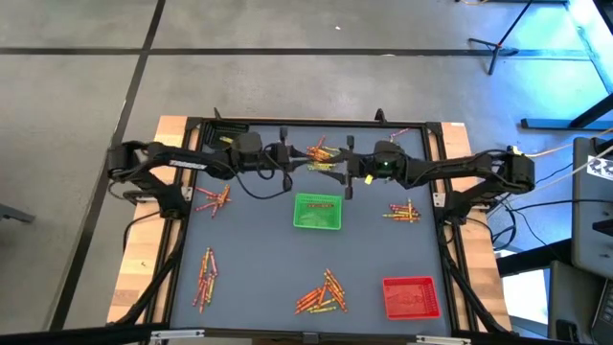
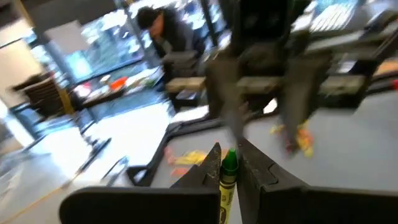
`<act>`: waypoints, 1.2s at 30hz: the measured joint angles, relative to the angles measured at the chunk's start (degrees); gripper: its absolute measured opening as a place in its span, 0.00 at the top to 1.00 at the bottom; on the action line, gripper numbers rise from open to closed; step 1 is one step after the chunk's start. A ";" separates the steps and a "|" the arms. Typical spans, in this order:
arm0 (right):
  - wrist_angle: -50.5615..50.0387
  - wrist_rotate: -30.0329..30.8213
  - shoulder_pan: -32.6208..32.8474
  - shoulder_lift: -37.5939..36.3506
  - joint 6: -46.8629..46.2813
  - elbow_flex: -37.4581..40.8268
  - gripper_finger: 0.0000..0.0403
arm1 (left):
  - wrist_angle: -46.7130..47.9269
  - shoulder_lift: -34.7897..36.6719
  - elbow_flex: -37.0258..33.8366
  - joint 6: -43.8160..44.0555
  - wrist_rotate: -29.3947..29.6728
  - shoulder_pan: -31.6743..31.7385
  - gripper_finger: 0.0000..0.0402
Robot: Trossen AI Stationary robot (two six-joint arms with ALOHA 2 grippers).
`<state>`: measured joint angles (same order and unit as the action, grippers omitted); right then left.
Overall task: Sort crayons
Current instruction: Put the green crayon into the black bin
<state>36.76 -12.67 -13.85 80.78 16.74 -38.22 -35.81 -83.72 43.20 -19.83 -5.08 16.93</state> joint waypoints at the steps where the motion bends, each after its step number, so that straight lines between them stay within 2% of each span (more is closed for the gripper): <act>1: -1.51 0.08 0.00 -0.89 0.00 0.00 0.59 | 3.04 1.37 -0.02 -0.59 2.07 0.20 0.99; 3: -4.16 0.35 0.00 -2.28 0.01 0.00 0.55 | 7.35 3.74 0.00 -2.29 6.26 0.49 0.99; 7: -7.13 4.65 0.00 -4.10 0.24 0.02 0.49 | 15.31 7.24 0.00 -4.70 17.74 1.75 0.99; 12: -7.54 10.41 -0.04 -4.14 4.33 0.00 0.48 | 25.99 10.26 0.00 -5.86 33.63 3.75 0.98; 15: -8.70 14.08 -0.04 -4.16 6.89 0.00 0.48 | 32.68 10.58 0.00 -5.88 39.47 5.52 0.98; 19: -11.44 18.53 -0.04 -4.14 7.71 0.02 0.48 | 42.71 10.27 -0.02 -3.90 41.53 9.09 0.98; 22: -14.62 19.67 -0.04 -4.12 7.71 0.02 0.48 | 47.84 10.13 -0.07 -2.63 43.21 12.39 0.98; 24: -15.45 19.70 -0.04 -4.12 7.71 0.02 0.48 | 49.39 10.16 -0.07 -1.48 43.32 14.97 0.98; 30: -15.89 19.64 -0.04 -4.12 7.18 0.02 0.48 | 54.76 8.97 -0.07 1.26 38.51 22.13 0.97; 36: -15.88 19.61 -0.02 -4.12 5.45 0.02 0.48 | 53.40 5.65 -0.07 -1.25 38.15 25.64 0.97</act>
<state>20.88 6.94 -13.87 76.66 22.19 -38.20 17.59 -78.08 43.13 -21.09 33.08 42.58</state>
